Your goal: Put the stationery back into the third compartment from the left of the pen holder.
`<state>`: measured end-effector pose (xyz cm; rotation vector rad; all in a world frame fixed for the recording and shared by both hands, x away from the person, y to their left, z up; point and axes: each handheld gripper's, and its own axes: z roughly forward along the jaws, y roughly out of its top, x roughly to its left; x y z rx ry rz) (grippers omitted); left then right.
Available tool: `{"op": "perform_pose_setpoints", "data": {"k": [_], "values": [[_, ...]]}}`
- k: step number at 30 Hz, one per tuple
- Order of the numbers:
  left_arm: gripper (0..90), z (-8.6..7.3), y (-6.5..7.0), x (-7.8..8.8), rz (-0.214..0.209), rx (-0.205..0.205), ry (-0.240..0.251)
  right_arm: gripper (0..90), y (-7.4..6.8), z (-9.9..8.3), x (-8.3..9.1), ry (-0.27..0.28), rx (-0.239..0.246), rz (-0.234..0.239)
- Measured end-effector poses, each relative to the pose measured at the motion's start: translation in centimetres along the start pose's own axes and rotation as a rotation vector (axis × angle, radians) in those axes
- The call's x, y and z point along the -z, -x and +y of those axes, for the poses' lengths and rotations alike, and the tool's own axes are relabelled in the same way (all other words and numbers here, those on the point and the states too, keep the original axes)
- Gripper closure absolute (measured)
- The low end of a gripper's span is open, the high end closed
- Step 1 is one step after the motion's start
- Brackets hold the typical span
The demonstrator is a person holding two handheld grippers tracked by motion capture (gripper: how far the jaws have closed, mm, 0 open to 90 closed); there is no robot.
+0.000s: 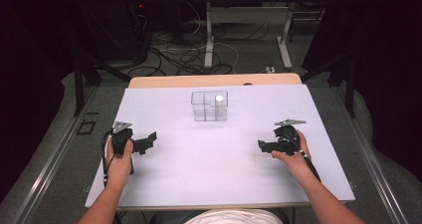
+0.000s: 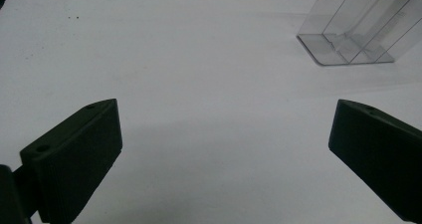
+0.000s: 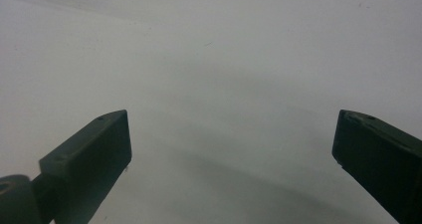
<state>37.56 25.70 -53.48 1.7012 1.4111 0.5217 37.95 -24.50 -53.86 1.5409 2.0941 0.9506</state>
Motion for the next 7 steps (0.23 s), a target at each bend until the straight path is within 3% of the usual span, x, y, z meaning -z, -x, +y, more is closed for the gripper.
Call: {"op": "perform_pose_setpoints", "data": {"k": [7], "values": [[0.4, -0.01, -0.05, 0.04, 0.003, -0.003, 0.001, 1.7, 0.03, 0.01, 0.06, -0.001, -0.005, 0.0]]}}
